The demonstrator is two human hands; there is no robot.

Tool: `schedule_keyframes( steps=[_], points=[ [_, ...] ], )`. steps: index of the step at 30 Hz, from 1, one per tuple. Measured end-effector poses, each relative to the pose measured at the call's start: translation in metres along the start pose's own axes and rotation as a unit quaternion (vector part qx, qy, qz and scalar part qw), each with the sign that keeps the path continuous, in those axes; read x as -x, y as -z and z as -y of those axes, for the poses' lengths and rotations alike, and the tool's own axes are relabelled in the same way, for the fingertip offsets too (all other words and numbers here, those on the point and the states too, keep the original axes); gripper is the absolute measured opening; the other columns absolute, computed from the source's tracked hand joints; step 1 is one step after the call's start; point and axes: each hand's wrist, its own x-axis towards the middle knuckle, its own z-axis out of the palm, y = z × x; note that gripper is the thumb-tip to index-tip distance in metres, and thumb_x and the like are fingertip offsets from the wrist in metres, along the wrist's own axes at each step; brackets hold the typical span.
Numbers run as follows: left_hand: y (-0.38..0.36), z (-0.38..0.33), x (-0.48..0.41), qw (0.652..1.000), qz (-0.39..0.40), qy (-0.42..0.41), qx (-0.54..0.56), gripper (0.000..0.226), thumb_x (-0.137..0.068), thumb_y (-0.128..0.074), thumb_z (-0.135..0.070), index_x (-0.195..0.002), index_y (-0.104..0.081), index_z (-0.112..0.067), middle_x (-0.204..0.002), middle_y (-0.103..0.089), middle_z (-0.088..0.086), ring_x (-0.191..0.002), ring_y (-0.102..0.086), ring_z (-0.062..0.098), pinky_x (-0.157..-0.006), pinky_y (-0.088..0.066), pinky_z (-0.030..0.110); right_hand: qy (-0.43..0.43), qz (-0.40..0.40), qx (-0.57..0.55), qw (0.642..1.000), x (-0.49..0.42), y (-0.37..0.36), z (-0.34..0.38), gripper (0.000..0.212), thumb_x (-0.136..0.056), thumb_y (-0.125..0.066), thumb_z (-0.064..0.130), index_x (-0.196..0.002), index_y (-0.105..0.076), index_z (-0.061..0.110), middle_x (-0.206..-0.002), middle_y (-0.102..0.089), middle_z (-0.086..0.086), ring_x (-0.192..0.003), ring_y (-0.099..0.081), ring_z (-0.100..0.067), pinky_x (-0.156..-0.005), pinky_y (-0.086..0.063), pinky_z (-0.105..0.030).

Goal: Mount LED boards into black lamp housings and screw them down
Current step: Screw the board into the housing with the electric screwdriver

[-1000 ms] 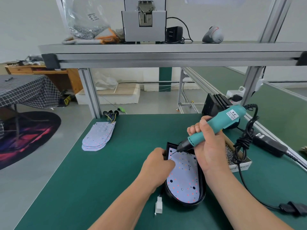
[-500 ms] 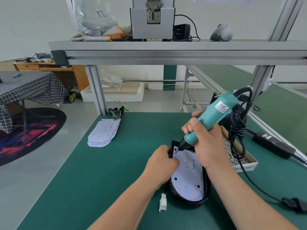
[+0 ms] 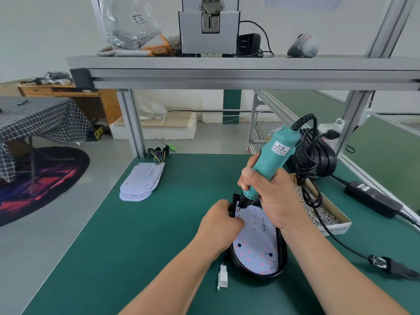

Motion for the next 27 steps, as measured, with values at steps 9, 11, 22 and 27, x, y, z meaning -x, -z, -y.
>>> schedule_keyframes(
  steps=[9, 11, 22, 27],
  points=[
    [0.0, -0.002, -0.001, 1.0, 0.007, 0.003, 0.01, 0.021, -0.074, -0.056, -0.021, -0.093, -0.056, -0.012, -0.073, -0.049, -0.004, -0.065, -0.041, 0.02, -0.063, -0.034, 0.033, 0.014, -0.018, -0.058, 0.998, 0.008, 0.005, 0.01, 0.039, -0.088, -0.083, 0.035, -0.121, -0.067, 0.022, -0.089, -0.066, -0.008, -0.09, -0.063, -0.03, -0.092, -0.049, -0.044],
    [0.0, -0.001, -0.001, 1.0, 0.012, 0.008, 0.01, 0.024, -0.073, -0.056, -0.022, -0.095, -0.057, -0.013, -0.074, -0.051, -0.004, -0.064, -0.042, 0.019, -0.062, -0.035, 0.033, 0.027, -0.019, -0.062, 0.998, 0.009, 0.003, 0.012, 0.032, -0.089, -0.078, 0.026, -0.119, -0.069, 0.021, -0.096, -0.068, -0.01, -0.096, -0.066, -0.03, -0.095, -0.052, -0.04],
    [0.003, 0.002, -0.002, 0.999, 0.034, 0.028, 0.022, 0.035, -0.074, -0.059, -0.03, -0.108, -0.062, -0.026, -0.088, -0.07, 0.0, -0.07, -0.058, 0.015, -0.067, -0.047, 0.033, 0.003, -0.189, -0.146, 0.971, 0.015, 0.045, 0.038, 0.014, -0.099, -0.07, 0.022, -0.109, -0.066, 0.013, -0.092, -0.07, -0.008, -0.079, -0.068, -0.023, -0.065, -0.056, -0.03],
    [0.005, -0.001, 0.0, 0.998, 0.034, 0.03, 0.042, 0.026, -0.075, -0.057, -0.028, -0.091, -0.06, -0.008, -0.073, -0.055, -0.004, -0.065, -0.047, 0.019, -0.065, -0.038, 0.033, -0.138, -0.263, -0.031, 0.954, 0.024, 0.113, 0.041, 0.017, -0.101, -0.069, 0.025, -0.106, -0.062, 0.01, -0.086, -0.073, -0.01, -0.062, -0.07, -0.02, -0.046, -0.053, -0.026]
  ],
)
